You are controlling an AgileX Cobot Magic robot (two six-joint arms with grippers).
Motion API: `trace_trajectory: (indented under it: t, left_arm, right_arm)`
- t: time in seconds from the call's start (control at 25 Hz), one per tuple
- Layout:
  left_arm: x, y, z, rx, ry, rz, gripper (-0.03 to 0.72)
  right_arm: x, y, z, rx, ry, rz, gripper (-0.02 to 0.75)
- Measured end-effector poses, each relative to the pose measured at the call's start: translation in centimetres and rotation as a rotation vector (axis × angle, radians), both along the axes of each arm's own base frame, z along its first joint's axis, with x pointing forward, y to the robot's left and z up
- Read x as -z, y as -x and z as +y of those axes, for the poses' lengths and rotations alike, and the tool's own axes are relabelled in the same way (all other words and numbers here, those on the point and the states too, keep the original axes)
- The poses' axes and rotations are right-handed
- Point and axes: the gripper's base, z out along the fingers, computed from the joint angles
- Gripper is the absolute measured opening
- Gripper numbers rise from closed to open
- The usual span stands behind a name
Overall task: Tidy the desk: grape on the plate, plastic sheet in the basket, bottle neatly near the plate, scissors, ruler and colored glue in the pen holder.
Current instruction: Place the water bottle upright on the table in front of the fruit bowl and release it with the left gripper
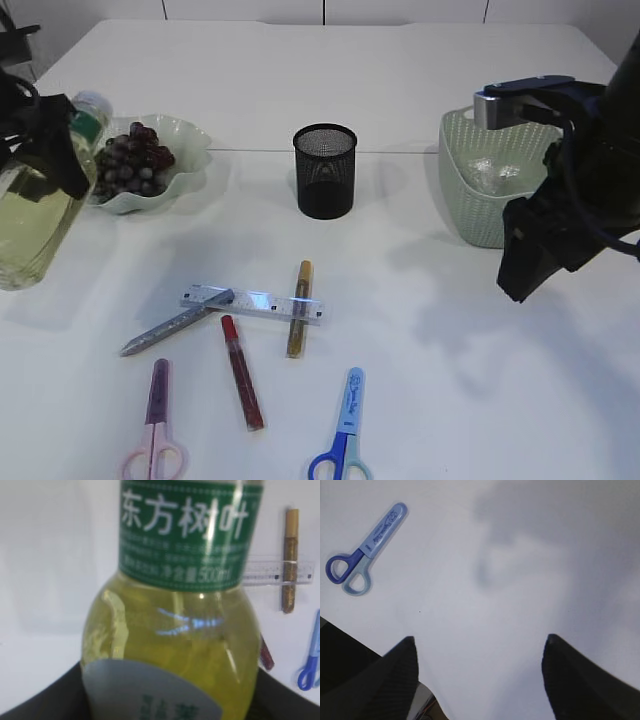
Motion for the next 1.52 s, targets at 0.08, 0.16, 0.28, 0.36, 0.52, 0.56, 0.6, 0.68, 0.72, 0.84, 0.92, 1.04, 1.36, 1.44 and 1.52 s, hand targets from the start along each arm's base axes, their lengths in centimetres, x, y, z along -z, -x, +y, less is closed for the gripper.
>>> trace_trajectory:
  t: [0.08,0.16,0.28,0.36,0.52,0.56,0.6,0.68,0.72,0.84,0.92,1.04,1.36,1.44,1.52]
  left_arm:
    - [0.1,-0.1,0.8,-0.05,-0.02,0.01,0.426]
    - [0.2,-0.2,1.3,-0.107,-0.061,0.003,0.426]
    - [0.1,-0.9,1.9,-0.178,-0.106,-0.056,0.426]
    - [0.0,-1.4,2.2,-0.217,-0.119,-0.112,0.426]
    - [-1.2,-1.9,2.5,-0.282,-0.131,-0.224,0.426]
    - [-1.7,-1.9,2.7,-0.301,-0.136,-0.252,0.426]
    - [-2.1,-1.9,2.8,-0.317,-0.143,-0.276,0.426]
    - [-2.6,-1.8,3.0,-0.348,-0.15,-0.318,0.426]
    - [-2.8,-1.6,3.1,-0.361,-0.15,-0.341,0.426]
    - [-2.2,-0.6,3.2,-0.391,-0.145,-0.384,0.426]
    - [-1.7,0.5,3.2,-0.41,-0.134,-0.427,0.426]
    - [-1.3,2.2,3.3,-0.431,-0.114,-0.534,0.426]
    - [1.4,6.5,3.5,-0.429,-0.103,-0.781,0.426]
    - [2.3,7.4,3.5,-0.434,-0.093,-0.825,0.426]
    - [2.8,8.1,3.5,-0.439,-0.082,-0.867,0.426]
  right_arm:
    - [0.0,0.0,0.0,0.0,0.0,0.0,0.594]
    - [0.0,0.0,0.0,0.0,0.0,0.0,0.591]
    - [0.0,0.0,0.0,0.0,0.002,0.0,0.586]
    - [0.0,0.0,0.0,-0.001,0.002,-0.001,0.586]
    - [0.0,0.0,-0.2,-0.006,0.022,-0.005,0.585]
    - [0.0,0.0,-0.2,-0.007,0.027,-0.007,0.585]
    - [0.0,-0.1,-0.3,-0.008,0.032,-0.008,0.585]
    - [0.0,-0.1,-0.3,-0.009,0.035,-0.009,0.585]
    - [0.1,-0.1,-0.3,-0.01,0.037,-0.009,0.585]
    - [0.1,-0.1,-0.3,-0.01,0.037,-0.009,0.585]
    - [0.1,-0.1,-0.3,-0.01,0.037,-0.009,0.585]
    - [0.1,-0.1,-0.3,-0.01,0.037,-0.009,0.585]
    - [0.1,-0.1,-0.3,0.005,0.038,-0.007,0.585]
    - [0.1,-0.1,-0.4,0.048,0.043,-0.002,0.585]
    - [0.0,-0.4,-0.5,0.113,0.046,-0.032,0.585]
